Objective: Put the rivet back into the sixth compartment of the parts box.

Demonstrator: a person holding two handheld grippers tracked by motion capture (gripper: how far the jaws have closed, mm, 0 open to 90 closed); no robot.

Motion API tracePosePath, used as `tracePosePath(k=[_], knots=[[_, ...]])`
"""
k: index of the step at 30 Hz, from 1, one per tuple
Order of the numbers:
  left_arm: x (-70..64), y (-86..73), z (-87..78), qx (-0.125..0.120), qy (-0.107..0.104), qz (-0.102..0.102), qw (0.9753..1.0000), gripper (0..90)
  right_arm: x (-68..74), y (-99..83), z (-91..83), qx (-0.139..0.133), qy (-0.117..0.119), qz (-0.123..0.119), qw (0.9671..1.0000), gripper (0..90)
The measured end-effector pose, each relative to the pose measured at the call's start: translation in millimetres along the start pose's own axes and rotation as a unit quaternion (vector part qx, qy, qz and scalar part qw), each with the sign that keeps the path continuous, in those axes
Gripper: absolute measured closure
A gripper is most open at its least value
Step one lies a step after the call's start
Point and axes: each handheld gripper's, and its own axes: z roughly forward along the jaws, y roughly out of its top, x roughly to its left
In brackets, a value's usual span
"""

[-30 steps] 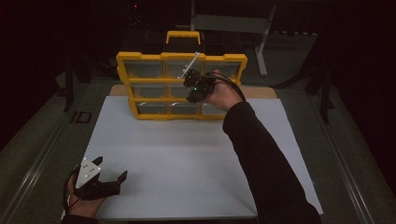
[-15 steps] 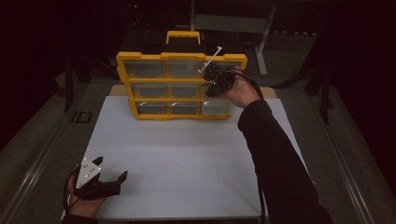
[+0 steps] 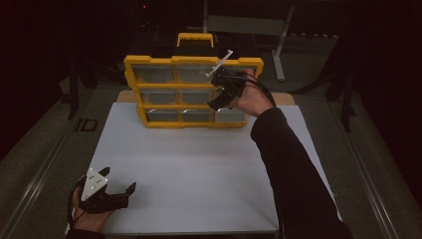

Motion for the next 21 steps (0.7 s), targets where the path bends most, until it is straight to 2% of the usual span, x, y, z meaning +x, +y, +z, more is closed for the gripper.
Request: tracePosePath(k=[3,4,5,7,8,9,10,12,15,16,21], knots=[[0.1,0.0,-0.1,0.000,0.000,0.000,1.0000,2.0,6.4,4.6,3.1,-0.007,0.009,-0.009,0.9999,14.9],[0.3,0.0,-0.2,-0.001,0.000,0.000,1.0000,2.0,14.9,10.2,6.9,-0.016,0.019,-0.016,0.9996,14.9],[0.3,0.0,-0.2,-0.001,0.000,0.000,1.0000,2.0,14.9,10.2,6.9,-0.016,0.019,-0.016,0.9996,14.9],[0.3,0.1,-0.6,-0.001,0.000,0.000,1.0000,2.0,27.3,16.9,13.2,-0.024,0.038,-0.030,0.9985,14.9],[0.3,0.1,-0.6,-0.001,0.000,0.000,1.0000,2.0,27.3,16.9,13.2,-0.024,0.038,-0.030,0.9985,14.9],[0.3,0.1,-0.7,-0.001,0.000,0.000,1.0000,2.0,33.1,18.7,16.3,-0.025,0.044,-0.034,0.9982,14.9],[0.4,0.0,-0.7,-0.002,0.000,-0.001,1.0000,2.0,43.2,20.7,21.9,-0.023,0.050,-0.049,0.9972,14.8],[0.7,0.1,-0.8,-0.004,0.001,-0.002,1.0000,2.0,54.2,21.7,27.9,-0.023,0.058,-0.059,0.9963,14.8],[1.3,0.1,-1.4,-0.004,0.002,-0.004,1.0000,2.0,62.4,21.3,33.3,-0.024,0.065,-0.067,0.9954,14.8],[1.5,0.1,-1.5,-0.004,0.002,-0.004,1.0000,1.9,72.1,19.3,39.6,-0.021,0.072,-0.074,0.9944,14.7],[2.2,0.0,-1.9,-0.005,0.002,-0.008,1.0000,1.9,90.7,6.0,52.3,-0.019,0.097,-0.082,0.9917,14.5]])
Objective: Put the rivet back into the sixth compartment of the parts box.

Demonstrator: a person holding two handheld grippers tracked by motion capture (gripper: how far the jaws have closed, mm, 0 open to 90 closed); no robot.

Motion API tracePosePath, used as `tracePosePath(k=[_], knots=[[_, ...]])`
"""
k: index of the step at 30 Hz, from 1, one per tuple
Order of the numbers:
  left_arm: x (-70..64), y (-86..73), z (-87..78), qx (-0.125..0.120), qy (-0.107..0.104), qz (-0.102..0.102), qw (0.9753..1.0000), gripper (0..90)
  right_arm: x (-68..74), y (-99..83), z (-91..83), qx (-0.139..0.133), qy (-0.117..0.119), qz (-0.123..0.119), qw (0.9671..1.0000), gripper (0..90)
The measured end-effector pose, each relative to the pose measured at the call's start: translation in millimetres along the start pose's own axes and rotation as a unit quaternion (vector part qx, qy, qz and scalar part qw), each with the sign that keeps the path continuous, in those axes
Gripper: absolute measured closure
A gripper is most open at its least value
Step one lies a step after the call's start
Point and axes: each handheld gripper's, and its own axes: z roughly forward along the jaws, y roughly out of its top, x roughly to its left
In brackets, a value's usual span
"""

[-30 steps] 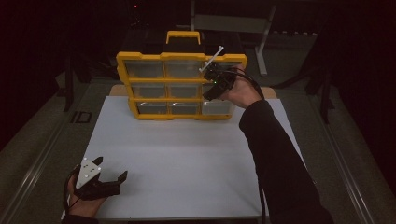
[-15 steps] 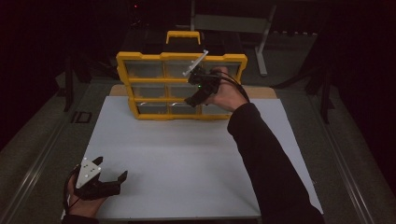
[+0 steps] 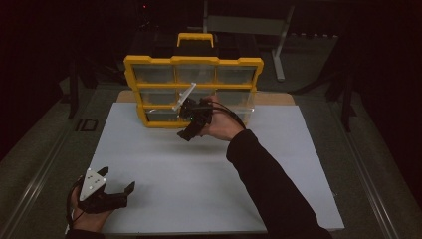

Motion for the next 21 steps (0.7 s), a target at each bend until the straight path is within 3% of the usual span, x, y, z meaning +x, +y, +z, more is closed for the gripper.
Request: tracePosePath(k=[4,9,16,21], knots=[[1.2,-0.2,-0.3,-0.002,-0.001,-0.007,1.0000,1.8,12.3,-17.9,8.5,-0.005,0.009,0.009,0.9999,14.2],[4.2,-0.5,-1.3,-0.007,-0.002,-0.019,0.9998,1.8,20.1,-50.1,14.6,-0.005,0.002,0.019,0.9998,14.1],[4.2,-0.4,-0.4,-0.002,0.000,-0.019,0.9998,1.7,27.8,-102.4,12.4,-0.007,-0.013,0.037,0.9992,14.2],[5.1,-0.7,-0.2,-0.001,0.005,-0.022,0.9997,1.7,30.6,-139.5,3.5,-0.016,-0.022,0.062,0.9977,14.2]])
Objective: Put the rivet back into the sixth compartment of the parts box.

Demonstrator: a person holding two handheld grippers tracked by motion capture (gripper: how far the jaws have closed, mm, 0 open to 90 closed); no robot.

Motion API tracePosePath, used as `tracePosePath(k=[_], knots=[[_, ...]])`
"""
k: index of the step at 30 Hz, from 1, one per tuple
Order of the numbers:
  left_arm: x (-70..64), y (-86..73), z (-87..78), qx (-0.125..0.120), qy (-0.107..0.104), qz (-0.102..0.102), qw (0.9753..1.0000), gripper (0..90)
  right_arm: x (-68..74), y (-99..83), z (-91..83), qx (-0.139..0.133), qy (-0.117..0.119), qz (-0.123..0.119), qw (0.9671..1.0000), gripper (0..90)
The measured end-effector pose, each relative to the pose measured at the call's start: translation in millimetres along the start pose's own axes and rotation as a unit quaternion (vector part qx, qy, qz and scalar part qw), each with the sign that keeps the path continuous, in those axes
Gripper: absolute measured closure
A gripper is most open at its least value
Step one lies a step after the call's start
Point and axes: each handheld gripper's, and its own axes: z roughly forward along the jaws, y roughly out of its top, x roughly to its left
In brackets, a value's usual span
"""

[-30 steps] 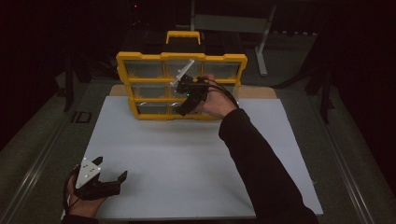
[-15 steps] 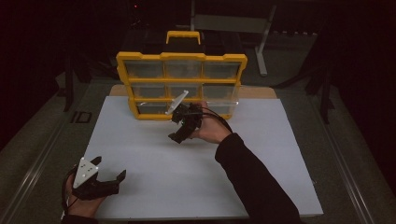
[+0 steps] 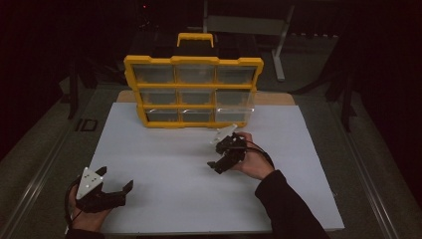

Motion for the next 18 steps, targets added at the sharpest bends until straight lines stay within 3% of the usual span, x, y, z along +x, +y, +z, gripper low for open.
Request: tracePosePath(k=[4,8,10,14,18], knots=[[0.9,-0.1,-0.1,0.001,0.005,-0.004,1.0000,1.7,-5.0,-29.1,-10.0,-0.015,-0.006,0.030,0.9994,14.3],[1.7,-0.1,-0.7,0.001,0.008,-0.004,1.0000,1.6,-7.2,-56.6,-24.3,-0.042,-0.033,0.062,0.9967,14.2],[2.2,-0.1,-1.0,0.002,0.012,-0.005,0.9999,1.4,-5.6,-69.5,-35.0,-0.063,-0.045,0.086,0.9933,14.4],[3.3,-0.3,-1.7,-0.002,0.014,-0.009,0.9999,1.4,0.4,-93.8,-59.9,-0.107,-0.062,0.113,0.9858,14.2],[3.8,0.0,-2.3,-0.004,0.017,-0.010,0.9998,1.3,4.7,-116.2,-74.5,-0.135,-0.083,0.133,0.9784,14.1]])
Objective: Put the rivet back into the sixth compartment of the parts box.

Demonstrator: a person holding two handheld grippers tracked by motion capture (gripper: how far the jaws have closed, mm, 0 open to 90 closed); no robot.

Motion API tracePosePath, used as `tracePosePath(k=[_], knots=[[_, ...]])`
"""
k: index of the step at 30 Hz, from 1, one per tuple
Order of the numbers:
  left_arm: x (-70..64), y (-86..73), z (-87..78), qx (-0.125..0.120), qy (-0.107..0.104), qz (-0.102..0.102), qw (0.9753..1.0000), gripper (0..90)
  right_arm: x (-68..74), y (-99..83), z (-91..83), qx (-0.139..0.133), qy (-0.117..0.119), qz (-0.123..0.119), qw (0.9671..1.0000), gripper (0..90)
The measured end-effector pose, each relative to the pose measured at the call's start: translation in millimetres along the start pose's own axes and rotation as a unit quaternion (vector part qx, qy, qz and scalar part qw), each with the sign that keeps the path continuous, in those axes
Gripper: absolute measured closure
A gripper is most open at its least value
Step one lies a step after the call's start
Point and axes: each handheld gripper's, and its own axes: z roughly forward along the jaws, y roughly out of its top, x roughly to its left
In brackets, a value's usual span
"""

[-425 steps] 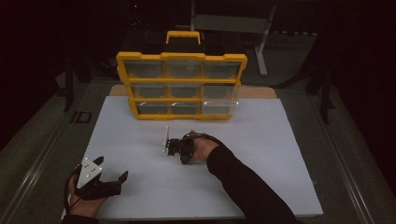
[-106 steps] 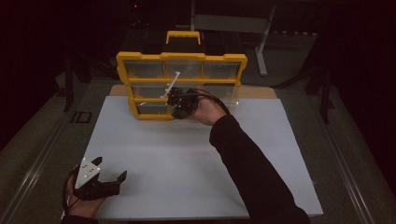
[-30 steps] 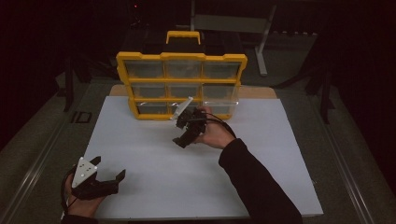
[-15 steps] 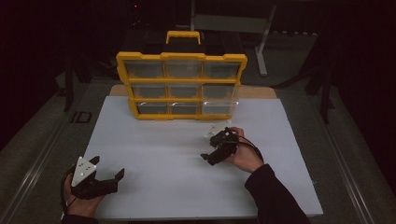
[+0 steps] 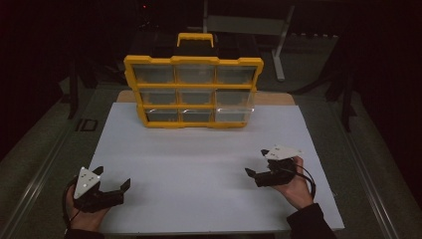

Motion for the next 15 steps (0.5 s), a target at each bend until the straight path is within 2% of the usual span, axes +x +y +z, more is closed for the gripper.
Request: tracePosePath(k=[4,7,12,15], knots=[[0.5,0.4,0.6,0.001,0.002,0.000,1.0000,1.3,-3.6,-18.2,-8.3,-0.004,-0.018,0.015,0.9997,13.4],[0.2,0.6,0.7,0.000,0.002,0.001,1.0000,1.3,-2.8,-26.3,-14.6,-0.024,-0.020,0.033,0.9990,12.7],[0.0,0.3,1.8,0.003,0.003,0.003,1.0000,1.3,2.3,-35.1,-17.1,-0.037,-0.023,0.032,0.9985,10.9],[0.2,-0.1,3.8,0.006,0.005,0.002,1.0000,1.3,3.3,-41.4,-14.0,-0.029,-0.022,0.034,0.9988,10.5]])
